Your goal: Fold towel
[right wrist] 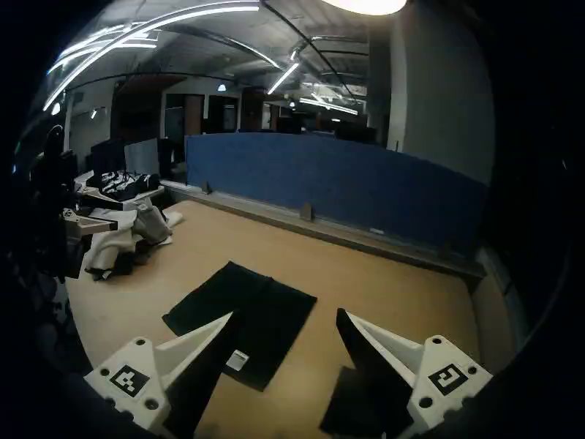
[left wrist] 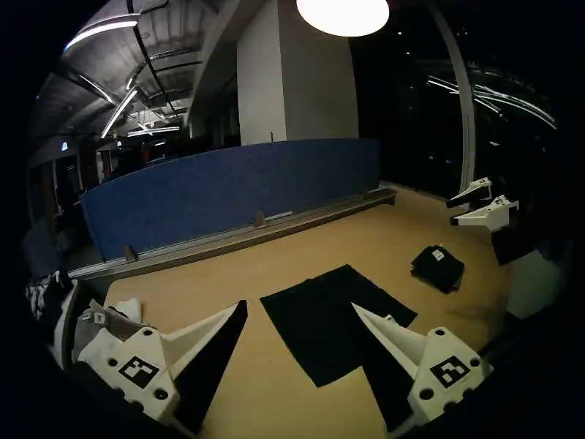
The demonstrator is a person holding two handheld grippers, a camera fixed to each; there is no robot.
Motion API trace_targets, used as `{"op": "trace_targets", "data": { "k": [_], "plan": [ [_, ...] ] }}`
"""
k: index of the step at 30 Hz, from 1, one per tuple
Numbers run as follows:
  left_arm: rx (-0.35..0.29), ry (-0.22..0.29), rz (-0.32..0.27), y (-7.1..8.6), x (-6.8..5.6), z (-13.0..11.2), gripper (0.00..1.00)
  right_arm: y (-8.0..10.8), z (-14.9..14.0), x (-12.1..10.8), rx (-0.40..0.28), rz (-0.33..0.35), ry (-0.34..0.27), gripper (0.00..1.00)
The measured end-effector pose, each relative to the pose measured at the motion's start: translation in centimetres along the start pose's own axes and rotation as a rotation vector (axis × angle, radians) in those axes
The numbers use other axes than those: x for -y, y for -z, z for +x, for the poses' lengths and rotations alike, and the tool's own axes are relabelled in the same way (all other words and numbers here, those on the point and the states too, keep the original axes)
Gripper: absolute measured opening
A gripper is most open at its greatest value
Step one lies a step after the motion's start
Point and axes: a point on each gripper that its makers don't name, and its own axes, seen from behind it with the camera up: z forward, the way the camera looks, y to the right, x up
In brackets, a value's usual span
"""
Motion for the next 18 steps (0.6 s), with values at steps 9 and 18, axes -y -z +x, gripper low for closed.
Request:
{"op": "trace_targets", "data": {
  "k": [9, 18],
  "plan": [
    [0.076, -0.005, -0.025, -2.5, -1.1, -5.2, 0.95, -2.1, -3.9, 1.3, 0.069, 0.024, 0.014, 1.0],
    [0.162, -0.019, -0.068, -5.4, -2.4, -11.2, 0.95, -5.4, -8.9, 2.4, 0.131, 0.048, 0.009, 1.0]
  ]
}}
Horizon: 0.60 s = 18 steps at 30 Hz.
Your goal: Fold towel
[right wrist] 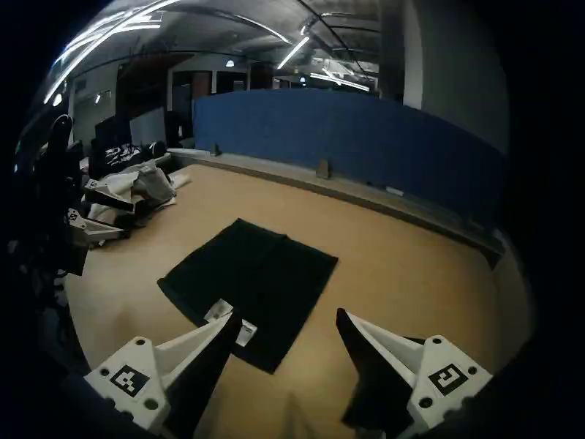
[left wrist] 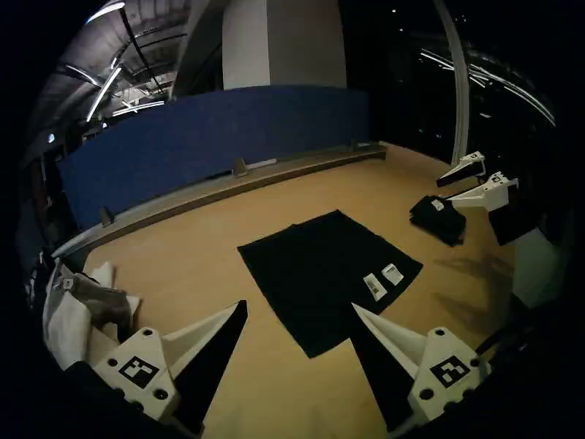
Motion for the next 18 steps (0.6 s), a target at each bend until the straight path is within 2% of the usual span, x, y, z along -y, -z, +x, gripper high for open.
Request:
{"op": "trace_targets", "data": {
  "k": [10, 18],
  "plan": [
    [0.108, -0.023, -0.058, -3.4, -1.1, -5.8, 0.95, -3.7, -5.3, 1.4, 0.099, 0.033, 0.019, 1.0],
    [0.156, -0.026, -0.096, -4.7, -1.7, -8.1, 0.95, -5.2, -8.4, 2.0, 0.164, 0.053, 0.034, 1.0]
  ]
}}
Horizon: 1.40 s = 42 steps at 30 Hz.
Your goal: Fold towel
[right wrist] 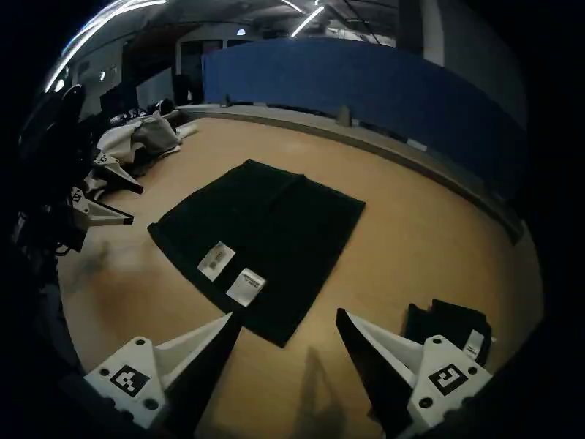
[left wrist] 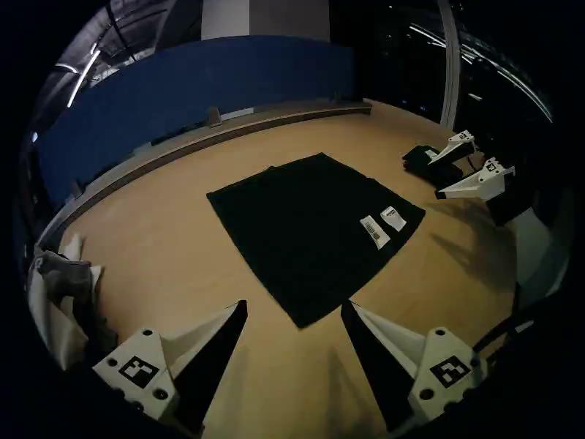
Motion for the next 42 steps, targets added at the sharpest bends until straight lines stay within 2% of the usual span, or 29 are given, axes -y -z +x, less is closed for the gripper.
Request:
{"op": "trace_targets", "data": {
  "k": [11, 21, 25, 33, 36, 42],
  "plan": [
    [0.04, -0.003, -0.022, -1.3, -0.3, -1.0, 0.95, -1.4, -1.8, -0.2, 0.051, 0.008, 0.01, 0.99],
    [0.11, -0.012, -0.057, -2.4, -1.0, -2.5, 0.91, -2.3, -3.4, 0.3, 0.105, 0.037, 0.033, 0.82],
    [0.141, -0.015, -0.06, -2.7, -1.1, -3.2, 0.82, -2.5, -3.9, 0.3, 0.126, 0.043, 0.035, 0.76],
    [0.182, -0.019, -0.043, -3.4, -0.8, -3.9, 0.52, -2.8, -4.7, 0.5, 0.156, 0.061, 0.027, 0.56],
    [0.19, -0.021, -0.041, -3.4, -0.7, -3.9, 0.49, -2.8, -5.0, 0.5, 0.163, 0.064, 0.027, 0.5],
    [0.203, -0.024, -0.039, -3.4, -0.6, -3.9, 0.36, -2.8, -5.0, 0.5, 0.163, 0.064, 0.022, 0.49]
  ]
}}
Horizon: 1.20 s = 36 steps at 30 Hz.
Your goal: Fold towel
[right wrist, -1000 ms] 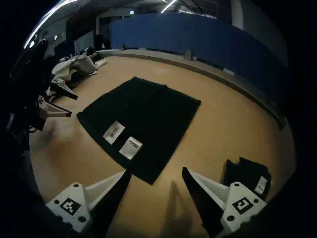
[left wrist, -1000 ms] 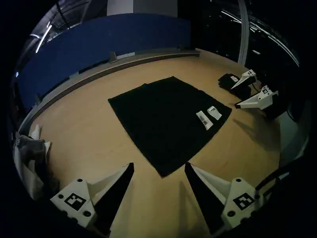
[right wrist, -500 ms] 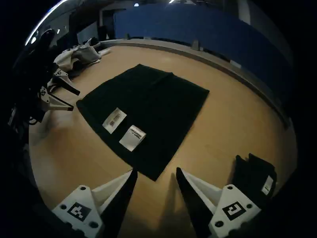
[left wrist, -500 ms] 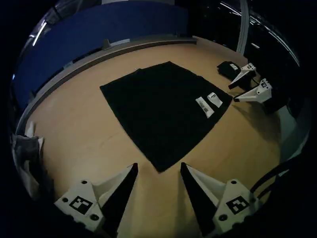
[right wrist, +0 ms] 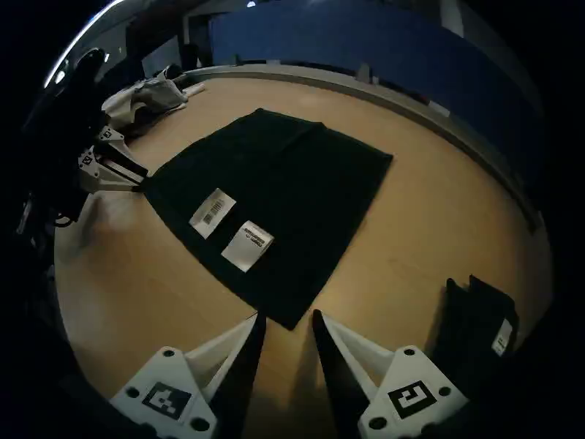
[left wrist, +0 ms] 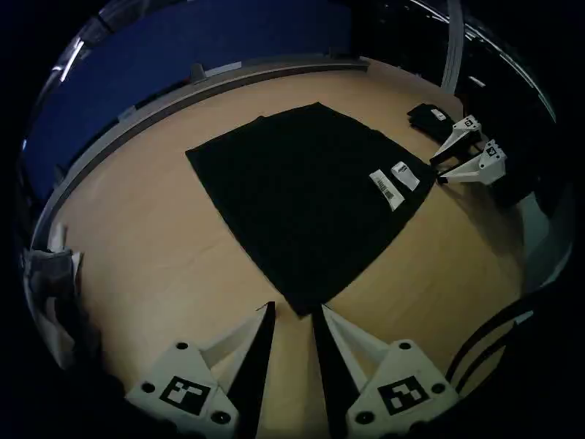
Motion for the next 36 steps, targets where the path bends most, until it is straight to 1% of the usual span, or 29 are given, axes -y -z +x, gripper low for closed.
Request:
{"op": "trace_targets", "data": {
  "k": [3, 5, 9, 10, 12, 16, 17, 21, 29, 36],
  "plan": [
    [0.002, -0.001, 0.001, -0.06, -0.03, -0.02, 0.34, -0.05, 0.03, 0.01, 0.0, 0.001, 0.0, 0.48],
    [0.004, -0.007, 0.002, -0.08, -0.1, -0.05, 0.31, -0.11, 0.03, 0.03, 0.001, 0.002, 0.0, 0.45],
    [0.005, -0.022, 0.006, -0.16, -0.4, -0.05, 0.2, -0.23, 0.01, 0.13, 0.003, 0.005, 0.0, 0.39],
    [0.004, -0.025, 0.008, -0.18, -0.46, -0.02, 0.19, -0.27, 0.02, 0.13, 0.004, 0.005, 0.0, 0.37],
    [0.002, -0.03, 0.012, -0.19, -0.54, 0.03, 0.17, -0.33, 0.03, 0.15, 0.006, 0.005, 0.002, 0.32],
    [0.001, -0.027, 0.012, -0.12, -0.64, 0.05, 0.14, -0.47, 0.02, 0.18, 0.01, 0.0, 0.006, 0.15],
    [0.0, -0.026, 0.011, -0.11, -0.65, 0.05, 0.14, -0.51, 0.02, 0.16, 0.011, -0.003, 0.007, 0.13],
    [0.002, -0.022, 0.007, -0.14, -0.64, -0.02, 0.13, -0.57, 0.04, 0.17, 0.011, -0.007, 0.006, 0.11],
    [0.003, -0.041, 0.01, -0.12, -0.77, -0.02, 0.1, -0.45, 0.01, 0.09, 0.008, -0.013, 0.004, 0.1],
    [-0.004, -0.011, 0.003, 0.15, -0.9, 0.41, 0.09, -0.3, 0.13, 0.06, 0.008, -0.014, 0.003, 0.09]
  ]
}}
